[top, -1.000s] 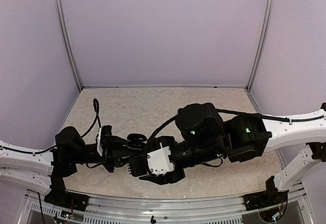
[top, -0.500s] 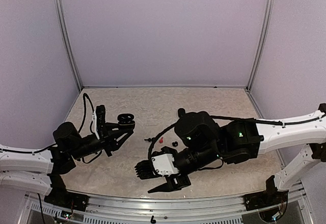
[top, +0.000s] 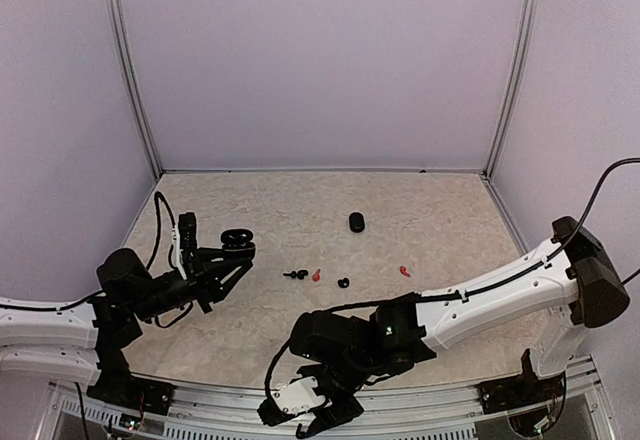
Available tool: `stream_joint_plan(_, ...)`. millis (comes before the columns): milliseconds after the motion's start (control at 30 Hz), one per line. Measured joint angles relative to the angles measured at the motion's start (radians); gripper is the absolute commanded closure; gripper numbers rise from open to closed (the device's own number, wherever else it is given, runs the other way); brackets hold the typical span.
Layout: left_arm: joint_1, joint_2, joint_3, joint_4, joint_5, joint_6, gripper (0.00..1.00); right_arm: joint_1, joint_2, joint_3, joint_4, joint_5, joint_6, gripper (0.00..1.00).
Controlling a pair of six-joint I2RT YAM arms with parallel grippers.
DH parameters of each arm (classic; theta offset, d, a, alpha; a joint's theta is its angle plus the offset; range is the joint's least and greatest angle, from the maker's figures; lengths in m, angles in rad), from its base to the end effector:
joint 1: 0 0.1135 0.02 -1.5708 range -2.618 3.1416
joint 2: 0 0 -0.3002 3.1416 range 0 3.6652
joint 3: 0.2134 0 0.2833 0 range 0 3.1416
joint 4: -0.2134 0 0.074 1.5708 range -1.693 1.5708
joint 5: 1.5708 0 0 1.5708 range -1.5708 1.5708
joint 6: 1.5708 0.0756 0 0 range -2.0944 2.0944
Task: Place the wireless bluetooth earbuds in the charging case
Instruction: Pick up the right earbud from the corner of the board.
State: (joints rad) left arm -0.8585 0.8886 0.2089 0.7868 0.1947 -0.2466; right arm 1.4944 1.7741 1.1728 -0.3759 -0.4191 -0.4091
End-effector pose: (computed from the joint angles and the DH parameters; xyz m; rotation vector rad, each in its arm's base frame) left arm 0.1400 -0.1845 0.2350 0.6252 1.4220 -1.0307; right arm 0.0016 0.4240 0.1818 -2.3000 1.4231 0.9178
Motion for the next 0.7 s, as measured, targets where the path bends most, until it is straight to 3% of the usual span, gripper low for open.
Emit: stream_joint_plan(700, 0.000, -0.076, -0.031, -0.010, 0.007, -0.018, 0.97, 0.076, 0.122, -0.009, 0.077, 0.102, -0.040, 0.58)
